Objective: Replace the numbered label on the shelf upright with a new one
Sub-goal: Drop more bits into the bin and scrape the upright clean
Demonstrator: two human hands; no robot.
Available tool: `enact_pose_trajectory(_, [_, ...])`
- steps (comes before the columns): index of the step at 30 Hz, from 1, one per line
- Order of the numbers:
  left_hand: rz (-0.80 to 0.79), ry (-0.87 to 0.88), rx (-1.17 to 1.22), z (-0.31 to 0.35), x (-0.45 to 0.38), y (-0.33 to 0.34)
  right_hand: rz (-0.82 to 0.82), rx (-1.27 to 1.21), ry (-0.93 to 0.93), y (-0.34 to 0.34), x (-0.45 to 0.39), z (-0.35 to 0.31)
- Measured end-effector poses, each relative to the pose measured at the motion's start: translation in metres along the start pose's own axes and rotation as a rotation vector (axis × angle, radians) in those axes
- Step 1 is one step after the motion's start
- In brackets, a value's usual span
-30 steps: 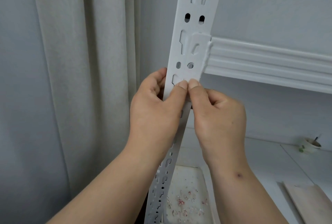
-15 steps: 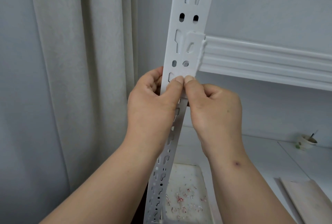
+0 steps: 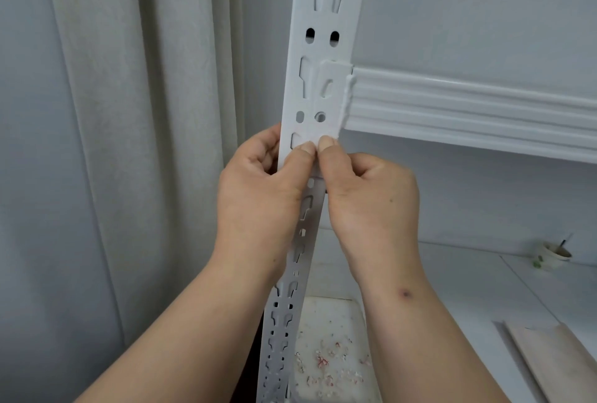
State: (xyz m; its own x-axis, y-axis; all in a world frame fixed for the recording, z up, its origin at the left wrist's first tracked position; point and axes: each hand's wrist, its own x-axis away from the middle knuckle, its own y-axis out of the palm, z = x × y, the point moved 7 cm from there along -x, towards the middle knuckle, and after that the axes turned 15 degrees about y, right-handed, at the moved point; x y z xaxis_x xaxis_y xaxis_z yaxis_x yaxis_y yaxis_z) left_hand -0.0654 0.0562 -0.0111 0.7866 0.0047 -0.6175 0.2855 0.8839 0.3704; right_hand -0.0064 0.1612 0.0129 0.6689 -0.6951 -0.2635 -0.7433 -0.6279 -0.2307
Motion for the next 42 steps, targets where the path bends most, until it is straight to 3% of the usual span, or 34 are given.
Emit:
enact_pose_trajectory(29, [-0.073,-0.028,-0.059,0.005,0.000,0.000,-0.042,0.035,-0.012,-0.004,-0.002,0.005])
enact_pose_trajectory(42, [0.003,-0.052,-0.106,0.005,-0.003,0.001,-0.063,0.008,-0.040,-0.002,-0.003,0.010])
